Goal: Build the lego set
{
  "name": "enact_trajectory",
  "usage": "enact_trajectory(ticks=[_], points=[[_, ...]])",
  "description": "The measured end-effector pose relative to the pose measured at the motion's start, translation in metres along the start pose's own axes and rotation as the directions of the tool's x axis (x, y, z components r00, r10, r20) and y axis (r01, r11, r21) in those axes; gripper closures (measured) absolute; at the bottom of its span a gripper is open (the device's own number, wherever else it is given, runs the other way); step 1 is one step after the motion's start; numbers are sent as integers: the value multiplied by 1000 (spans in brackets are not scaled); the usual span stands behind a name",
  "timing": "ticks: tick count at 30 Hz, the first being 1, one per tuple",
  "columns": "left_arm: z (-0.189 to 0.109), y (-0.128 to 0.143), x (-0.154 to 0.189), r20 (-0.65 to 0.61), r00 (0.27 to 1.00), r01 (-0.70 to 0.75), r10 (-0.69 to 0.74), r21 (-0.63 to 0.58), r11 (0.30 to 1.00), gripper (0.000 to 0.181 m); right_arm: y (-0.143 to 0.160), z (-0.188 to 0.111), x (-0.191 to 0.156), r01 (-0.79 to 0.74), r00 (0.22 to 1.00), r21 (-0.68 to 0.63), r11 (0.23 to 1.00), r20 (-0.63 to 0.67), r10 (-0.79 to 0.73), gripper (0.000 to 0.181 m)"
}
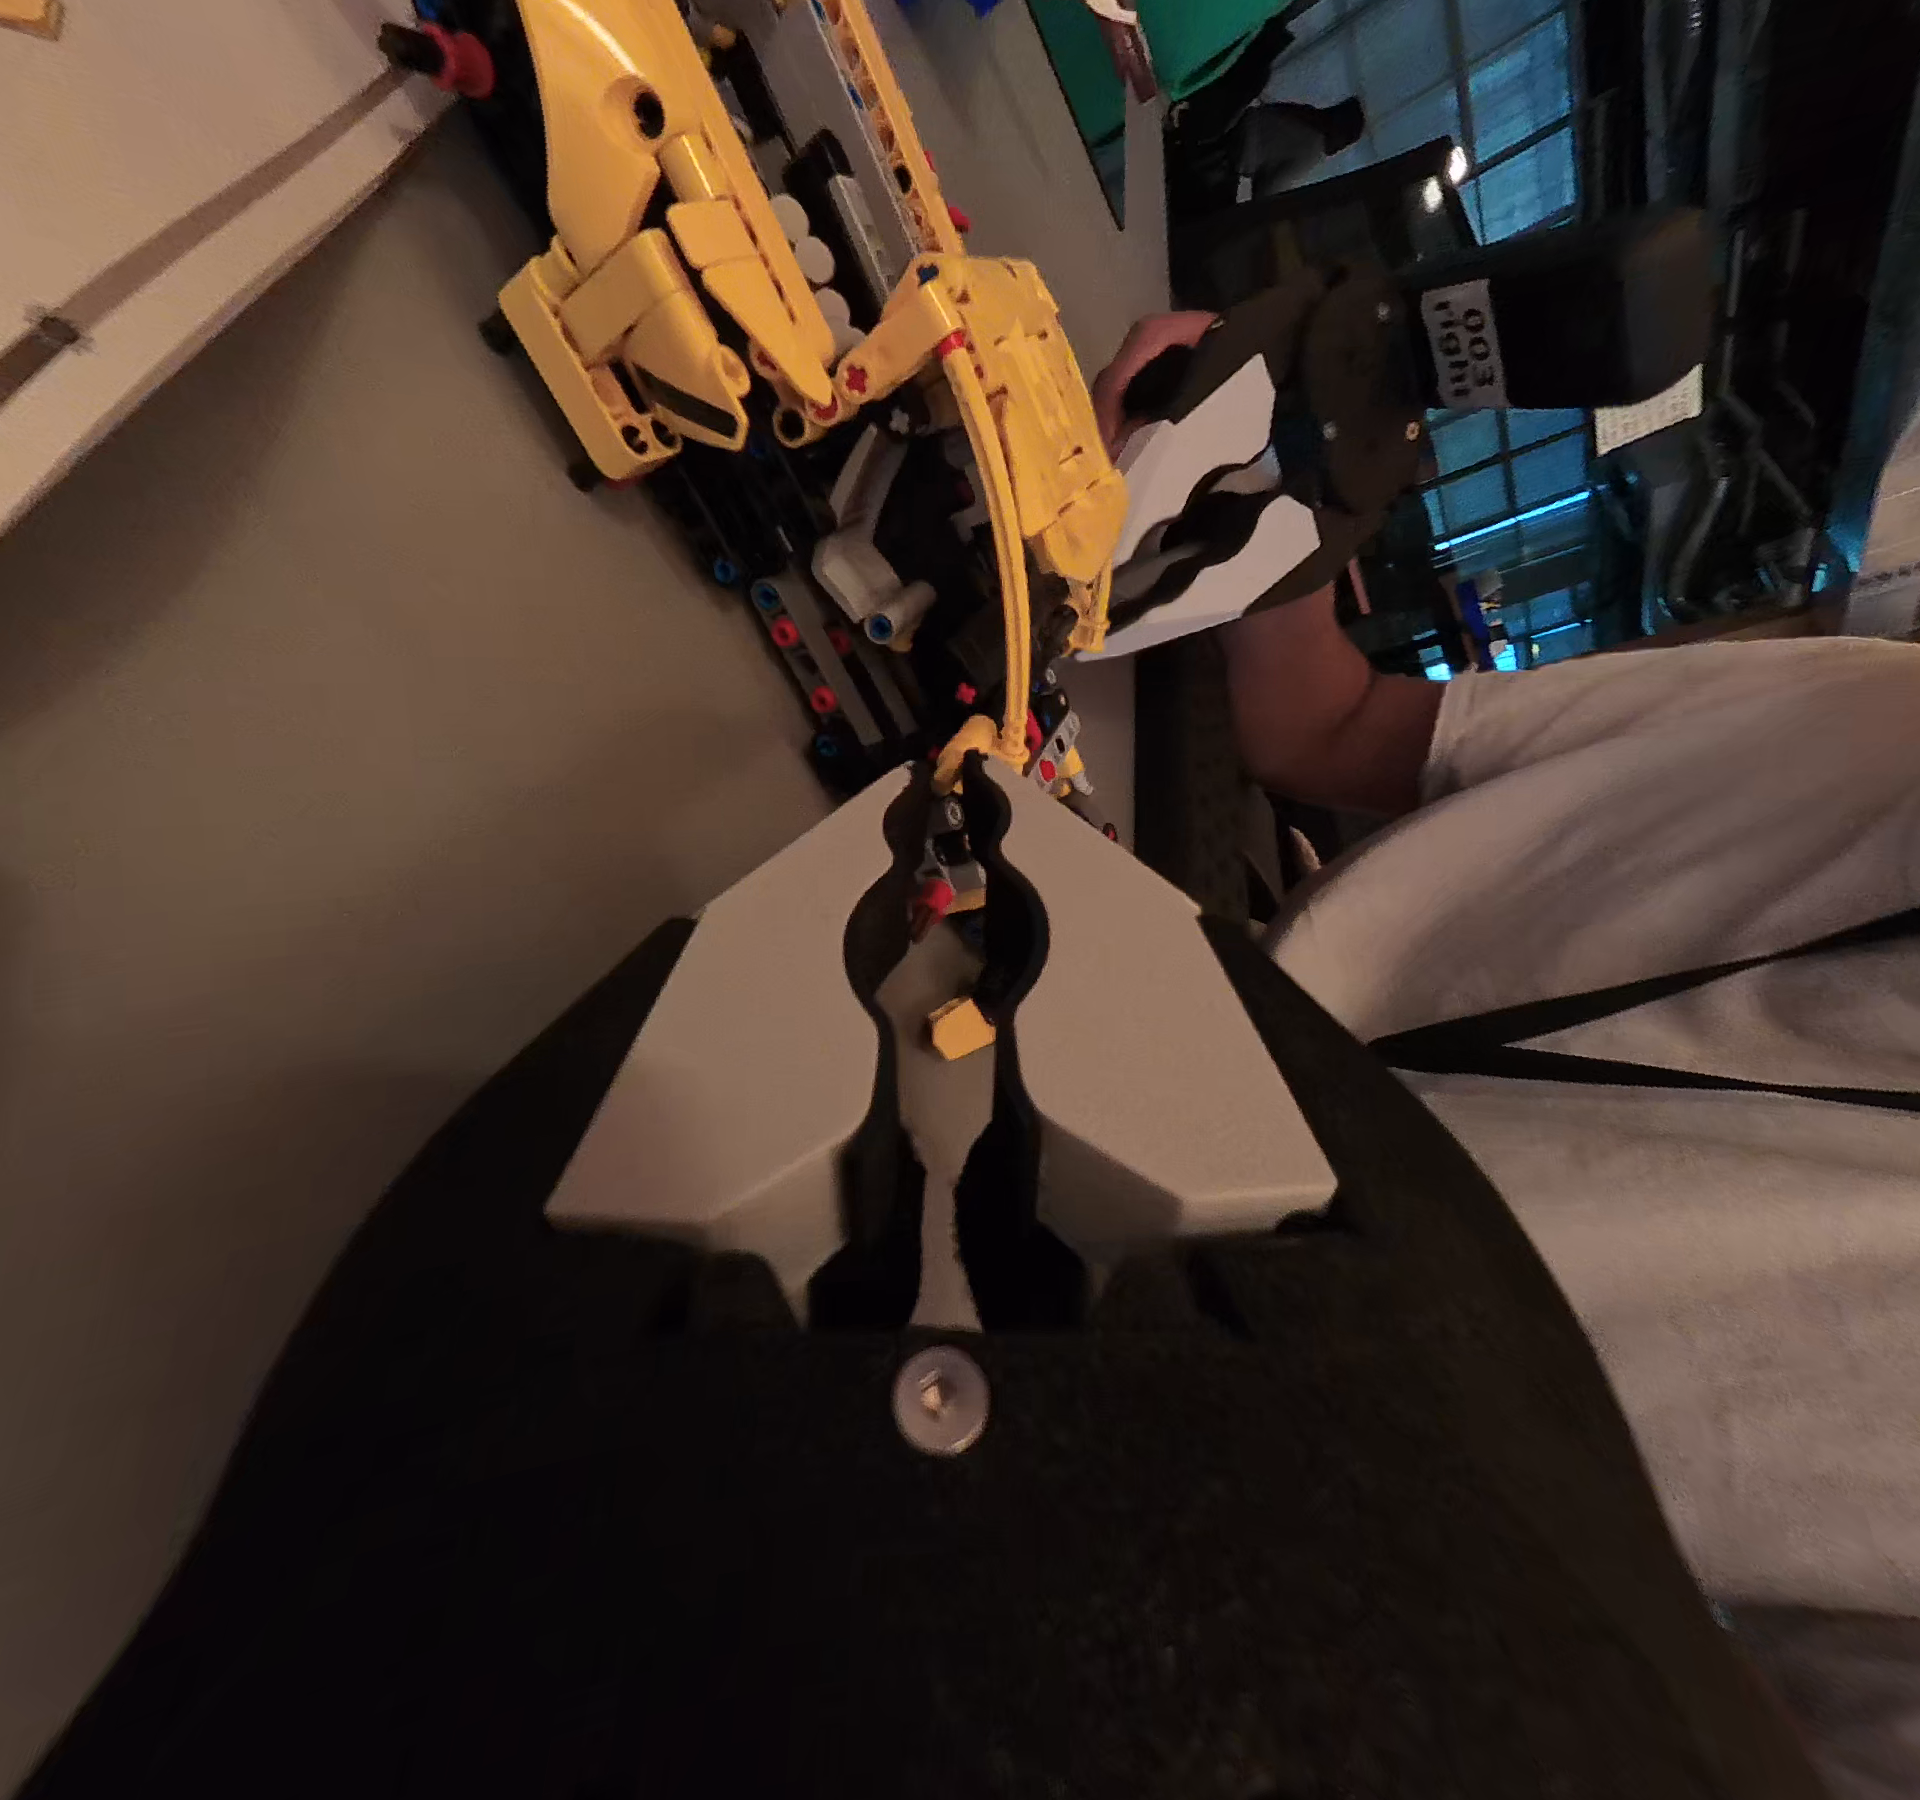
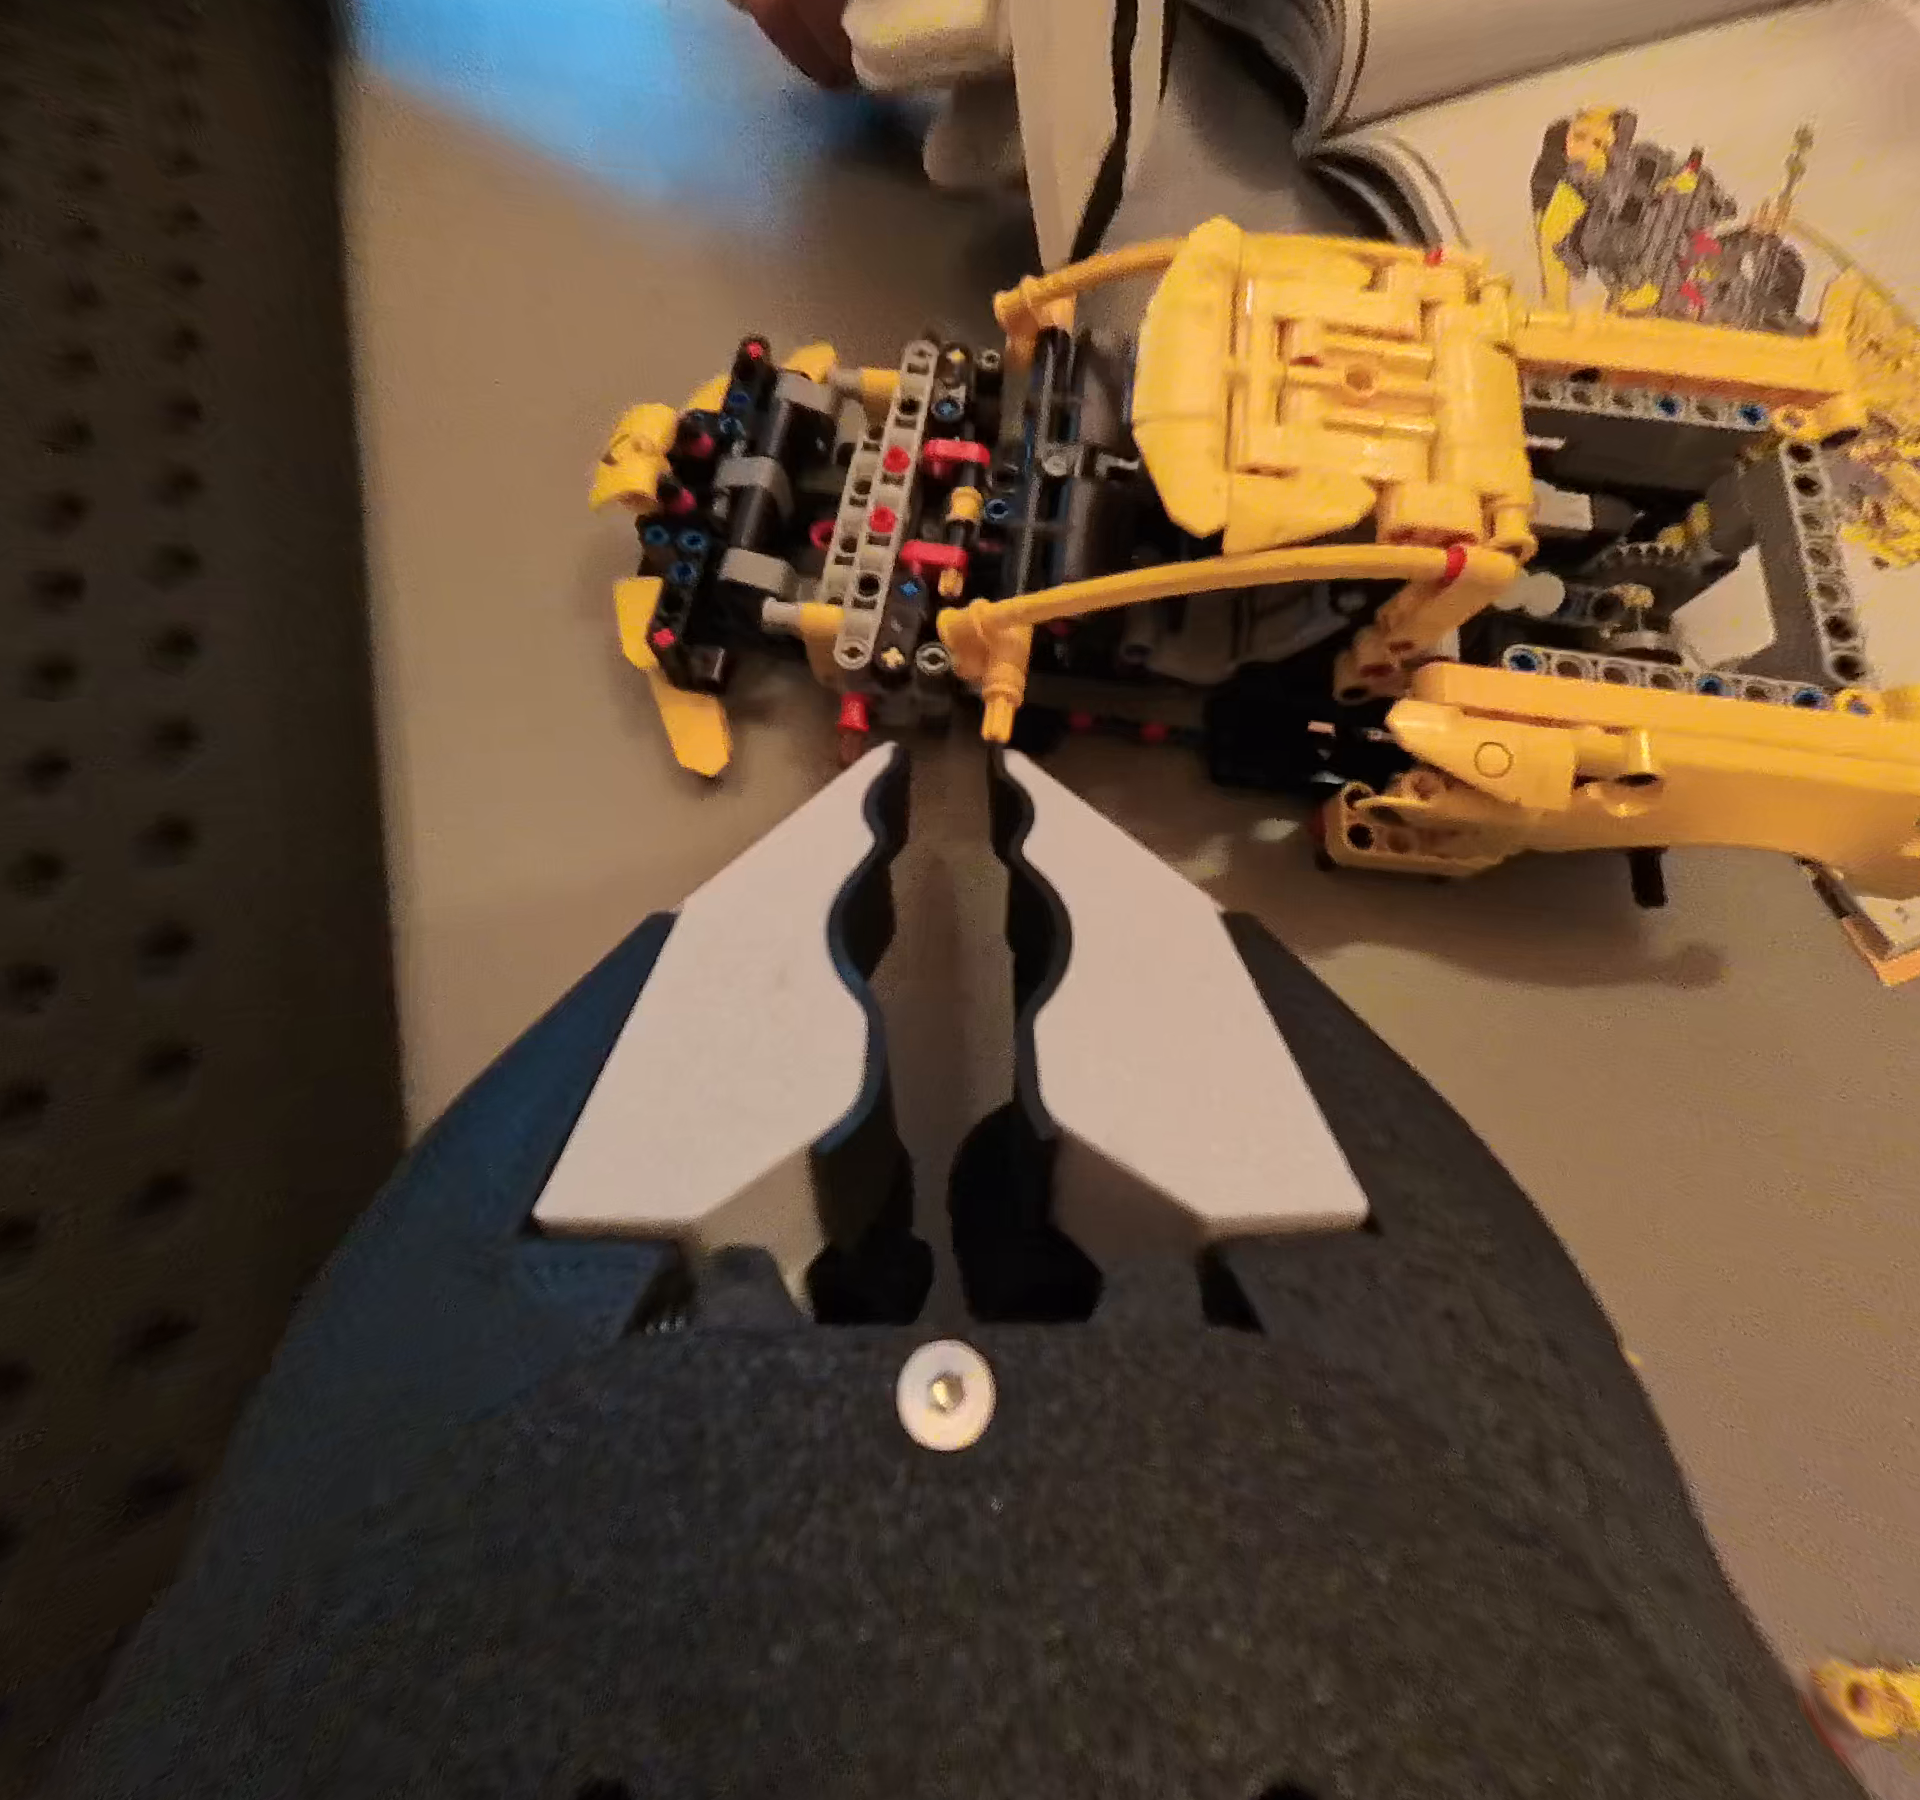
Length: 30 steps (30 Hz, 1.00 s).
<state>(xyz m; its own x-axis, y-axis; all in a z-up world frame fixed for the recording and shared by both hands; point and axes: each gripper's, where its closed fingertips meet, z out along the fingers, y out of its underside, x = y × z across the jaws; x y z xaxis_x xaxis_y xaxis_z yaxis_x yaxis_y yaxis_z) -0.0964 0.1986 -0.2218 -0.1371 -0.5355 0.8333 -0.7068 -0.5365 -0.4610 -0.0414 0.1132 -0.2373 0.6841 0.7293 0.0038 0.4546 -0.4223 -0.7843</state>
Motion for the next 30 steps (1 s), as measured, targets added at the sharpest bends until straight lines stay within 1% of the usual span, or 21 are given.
enact_trajectory(ticks=[3,4,5,6,7,8,9,10,12,14,16,17,20,21,23,25,27,29,30], points=[[-3,-1,-2,42,999,-21,21,9,1000,175,-2,3,-3,-52,999,-44,998,-14,52,170],[-5,-2,-3,58,998,-25,24,13,1000,175,-5,5,-7,-49,999,-52,997,-14,48,171],[-7,-4,-4,76,997,-29,28,20,999,175,-13,8,-17,-34,999,-29,999,13,34,177],[-7,-5,-5,92,995,-35,33,25,999,175,-24,10,-25,-28,999,8,1000,31,28,177],[-7,-5,-5,106,994,-40,37,25,999,175,-31,14,-28,-15,1000,18,1000,18,15,175],[-7,-5,-5,122,991,-51,47,22,998,175,-31,16,-24,-1,999,-16,1000,-32,1,174],[-8,-5,-6,141,988,-65,62,20,998,175,-30,16,-22,7,998,-50,999,-57,-10,174],[-8,-6,-6,159,985,-77,73,20,997,175,-33,14,-23,0,998,-48,999,-59,-3,174],[-10,-5,-6,181,980,-89,84,23,996,176,-42,6,-17,-66,994,20,998,-91,68,174],[-10,-4,-6,183,980,-90,83,29,996,177,-40,-4,-2,-127,977,60,990,-165,135,167],[-10,-4,-6,171,983,-81,74,36,996,178,-31,-8,12,-138,958,70,988,-246,151,152],[-10,-4,-6,164,984,-75,68,40,996,178,-27,-6,12,-137,955,74,988,-256,151,147],[-11,-5,-6,158,986,-70,62,50,996,178,-19,9,-5,-190,962,29,981,-193,192,150],[-11,-6,-6,163,985,-71,61,57,996,178,-20,11,-8,-204,957,27,979,-203,205,146],[-13,-10,-9,177,982,-74,61,70,995,178,-22,14,-16,-220,954,18,975,-204,219,146],[-13,-13,-11,199,977,-88,71,79,993,178,-28,20,-28,-222,962,13,975,-159,221,152],[-13,-14,-12,219,972,-99,80,79,992,178,-32,25,-35,-211,970,12,977,-121,211,152],[-16,-19,-12,253,963,-117,92,89,989,175,-34,21,-35,-214,971,3,977,-108,213,148],[-21,-25,-11,272,957,-137,104,105,985,170,-38,14,-34,-228,970,17,974,-85,228,147]])
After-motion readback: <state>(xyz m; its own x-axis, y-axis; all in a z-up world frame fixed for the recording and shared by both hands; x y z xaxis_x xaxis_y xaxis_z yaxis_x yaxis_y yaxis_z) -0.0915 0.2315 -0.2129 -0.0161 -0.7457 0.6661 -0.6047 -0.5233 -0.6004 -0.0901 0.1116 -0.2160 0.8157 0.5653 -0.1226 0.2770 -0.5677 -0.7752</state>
